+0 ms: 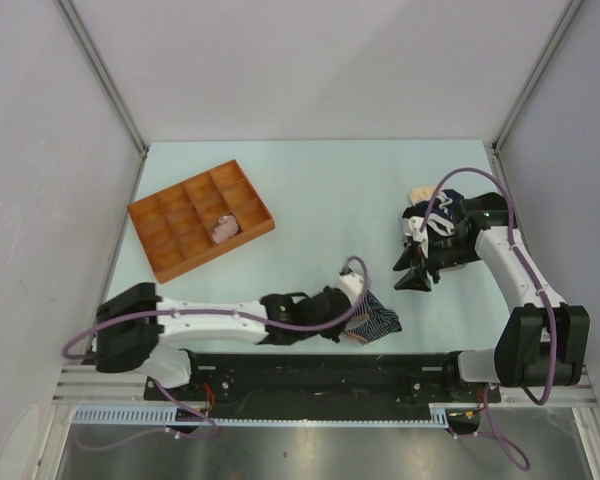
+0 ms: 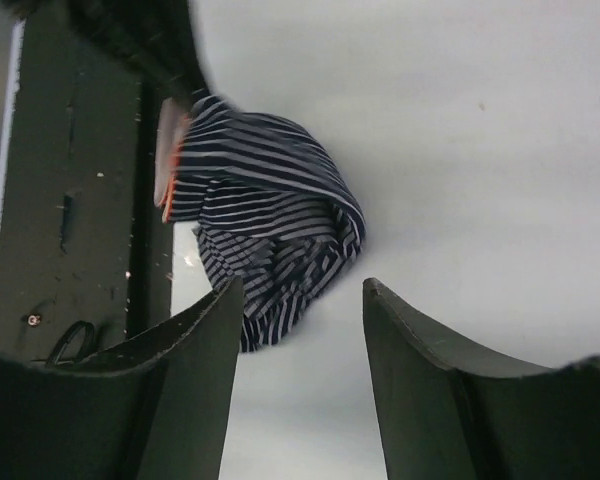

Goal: Roll the underwear
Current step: Flatten out the underwear at the center of the board.

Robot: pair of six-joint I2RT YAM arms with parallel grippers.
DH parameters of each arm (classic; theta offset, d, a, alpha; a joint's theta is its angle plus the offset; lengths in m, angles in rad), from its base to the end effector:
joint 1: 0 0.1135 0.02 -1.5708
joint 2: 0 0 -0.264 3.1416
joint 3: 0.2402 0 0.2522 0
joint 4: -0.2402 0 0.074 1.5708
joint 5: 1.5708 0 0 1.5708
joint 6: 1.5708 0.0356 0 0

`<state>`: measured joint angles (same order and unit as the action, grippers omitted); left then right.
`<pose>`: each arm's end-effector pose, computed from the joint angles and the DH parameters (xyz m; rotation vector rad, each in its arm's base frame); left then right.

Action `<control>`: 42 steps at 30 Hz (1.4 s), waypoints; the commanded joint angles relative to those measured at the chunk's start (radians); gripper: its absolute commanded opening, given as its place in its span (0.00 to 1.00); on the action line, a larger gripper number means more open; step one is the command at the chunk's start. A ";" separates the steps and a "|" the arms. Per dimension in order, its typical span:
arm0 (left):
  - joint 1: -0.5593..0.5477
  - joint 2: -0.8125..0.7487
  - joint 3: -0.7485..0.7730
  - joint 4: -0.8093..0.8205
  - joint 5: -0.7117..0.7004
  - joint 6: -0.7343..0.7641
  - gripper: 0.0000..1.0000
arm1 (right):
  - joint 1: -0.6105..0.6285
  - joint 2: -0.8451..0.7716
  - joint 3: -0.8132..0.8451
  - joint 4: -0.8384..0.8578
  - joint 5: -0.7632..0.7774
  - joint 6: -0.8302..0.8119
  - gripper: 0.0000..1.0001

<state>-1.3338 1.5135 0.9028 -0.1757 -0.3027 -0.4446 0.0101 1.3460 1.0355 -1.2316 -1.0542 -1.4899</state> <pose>0.0846 -0.3049 0.2093 0.8846 2.2044 -0.5337 0.2150 0.0331 0.2616 -1.5408 1.6265 0.9413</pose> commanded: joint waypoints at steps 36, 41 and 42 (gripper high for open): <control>0.315 -0.262 0.027 0.137 0.479 0.139 0.01 | 0.579 -0.143 0.061 0.584 0.467 0.809 0.08; 0.360 -0.286 -0.036 0.171 0.485 0.083 0.48 | 0.561 -0.157 0.084 0.613 0.528 0.850 0.00; 0.366 -0.292 -0.059 0.204 0.484 0.070 0.53 | 0.554 -0.156 0.092 0.615 0.531 0.856 0.00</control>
<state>-0.9958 1.2881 0.8886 -0.0868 0.1417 -0.3355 0.5804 1.1885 1.0740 -0.6518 -0.5888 -0.6872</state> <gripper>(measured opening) 0.425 0.025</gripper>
